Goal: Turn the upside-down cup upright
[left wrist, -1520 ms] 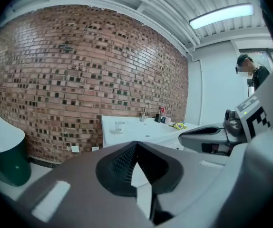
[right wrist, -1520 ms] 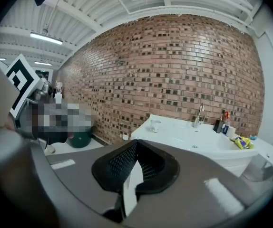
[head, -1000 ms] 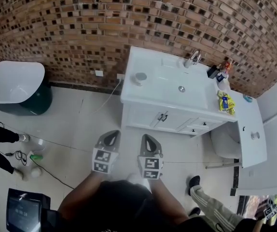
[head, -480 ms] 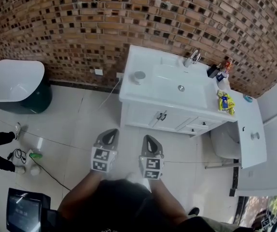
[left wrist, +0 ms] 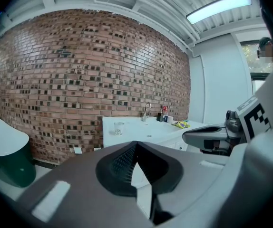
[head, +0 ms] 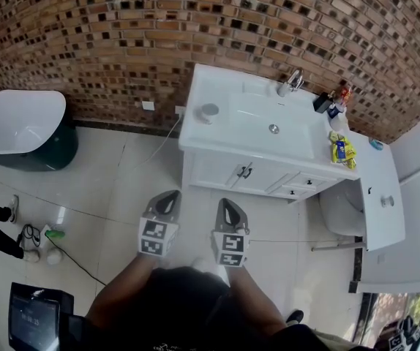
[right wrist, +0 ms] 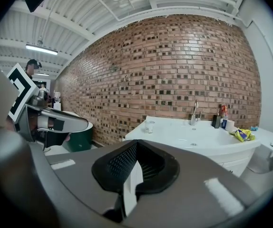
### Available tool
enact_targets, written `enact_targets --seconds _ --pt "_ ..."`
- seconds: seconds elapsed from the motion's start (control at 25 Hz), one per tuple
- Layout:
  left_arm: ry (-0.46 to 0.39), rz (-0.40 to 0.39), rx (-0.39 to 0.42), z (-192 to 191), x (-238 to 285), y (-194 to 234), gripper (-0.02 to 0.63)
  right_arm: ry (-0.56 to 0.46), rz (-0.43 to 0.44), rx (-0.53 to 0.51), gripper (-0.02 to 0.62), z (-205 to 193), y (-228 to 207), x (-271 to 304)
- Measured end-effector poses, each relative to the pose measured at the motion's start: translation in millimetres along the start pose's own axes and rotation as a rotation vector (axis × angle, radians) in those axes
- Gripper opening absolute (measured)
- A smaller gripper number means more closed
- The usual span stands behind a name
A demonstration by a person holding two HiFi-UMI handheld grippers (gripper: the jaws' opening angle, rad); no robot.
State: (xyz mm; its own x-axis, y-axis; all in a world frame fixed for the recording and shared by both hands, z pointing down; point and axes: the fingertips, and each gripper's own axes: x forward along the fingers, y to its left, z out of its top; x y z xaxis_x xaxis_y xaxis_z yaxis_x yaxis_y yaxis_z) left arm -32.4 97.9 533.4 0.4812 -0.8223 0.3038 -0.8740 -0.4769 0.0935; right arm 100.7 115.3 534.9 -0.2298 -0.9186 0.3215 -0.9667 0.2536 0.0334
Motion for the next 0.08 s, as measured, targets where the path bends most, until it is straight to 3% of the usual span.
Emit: enact_targets --seconds 0.08 --pt "0.001 -0.001 0.000 -1.2 0.8 -1.2 -0.006 -0.004 0.000 -0.003 0.012 -0.1 -0.4 0.1"
